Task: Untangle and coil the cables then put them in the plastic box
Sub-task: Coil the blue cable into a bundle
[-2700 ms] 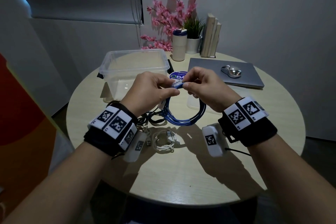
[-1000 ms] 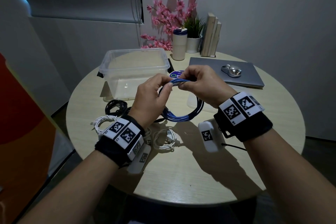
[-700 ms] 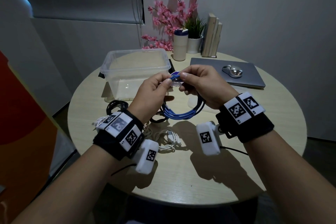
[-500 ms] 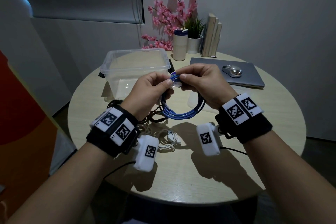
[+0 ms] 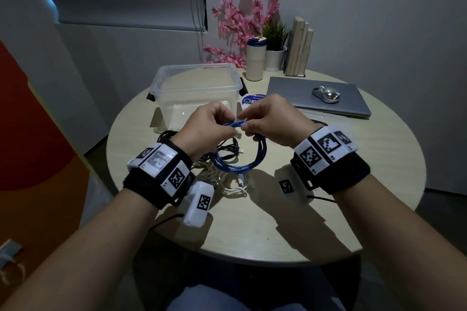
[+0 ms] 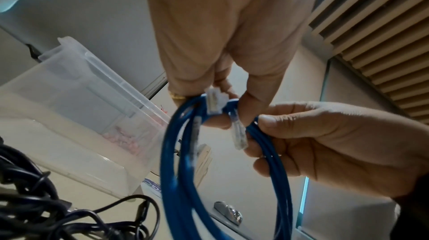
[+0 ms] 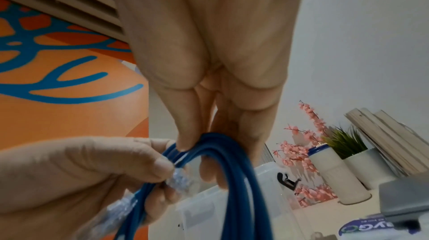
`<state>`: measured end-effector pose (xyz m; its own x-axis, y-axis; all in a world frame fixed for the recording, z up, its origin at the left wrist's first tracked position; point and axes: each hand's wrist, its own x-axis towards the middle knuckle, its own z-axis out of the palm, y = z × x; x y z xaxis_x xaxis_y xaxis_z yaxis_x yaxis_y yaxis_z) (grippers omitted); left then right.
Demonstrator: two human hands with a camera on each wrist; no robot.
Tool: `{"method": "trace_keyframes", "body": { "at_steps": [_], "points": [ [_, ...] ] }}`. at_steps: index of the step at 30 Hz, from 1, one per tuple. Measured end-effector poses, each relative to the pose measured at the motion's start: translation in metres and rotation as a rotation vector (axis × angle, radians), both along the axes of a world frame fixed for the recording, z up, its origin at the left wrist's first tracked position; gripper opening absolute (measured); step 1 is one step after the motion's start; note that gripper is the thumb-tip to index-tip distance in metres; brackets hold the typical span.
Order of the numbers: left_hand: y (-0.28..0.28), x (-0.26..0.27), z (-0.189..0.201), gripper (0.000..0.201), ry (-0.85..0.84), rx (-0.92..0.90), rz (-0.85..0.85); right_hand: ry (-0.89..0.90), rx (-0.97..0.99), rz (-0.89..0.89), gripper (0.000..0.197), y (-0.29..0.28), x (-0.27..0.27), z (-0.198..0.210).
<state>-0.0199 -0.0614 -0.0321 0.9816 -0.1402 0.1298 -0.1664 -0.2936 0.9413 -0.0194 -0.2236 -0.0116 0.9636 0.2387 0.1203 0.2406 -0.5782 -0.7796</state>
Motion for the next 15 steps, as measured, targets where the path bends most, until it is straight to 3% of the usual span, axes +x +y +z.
{"method": "trace_keyframes", "body": {
  "at_steps": [4, 8, 11, 15],
  "points": [
    [0.006, 0.000, -0.003, 0.030, -0.020, 0.055, 0.016, -0.054, -0.214, 0.045, 0.015, 0.009, -0.001, 0.000],
    [0.021, -0.003, -0.001, 0.023, -0.039, 0.092, 0.059, -0.080, -0.278, -0.019, 0.015, 0.011, 0.005, -0.001],
    [0.038, -0.006, -0.004, 0.013, -0.058, 0.283, 0.175, -0.075, -0.279, -0.085, 0.016, 0.005, 0.009, -0.002],
    [0.051, -0.015, -0.016, 0.005, 0.103, 0.764, -0.018, -0.042, -0.249, -0.140, 0.017, -0.001, 0.013, -0.003]
  ]
}}
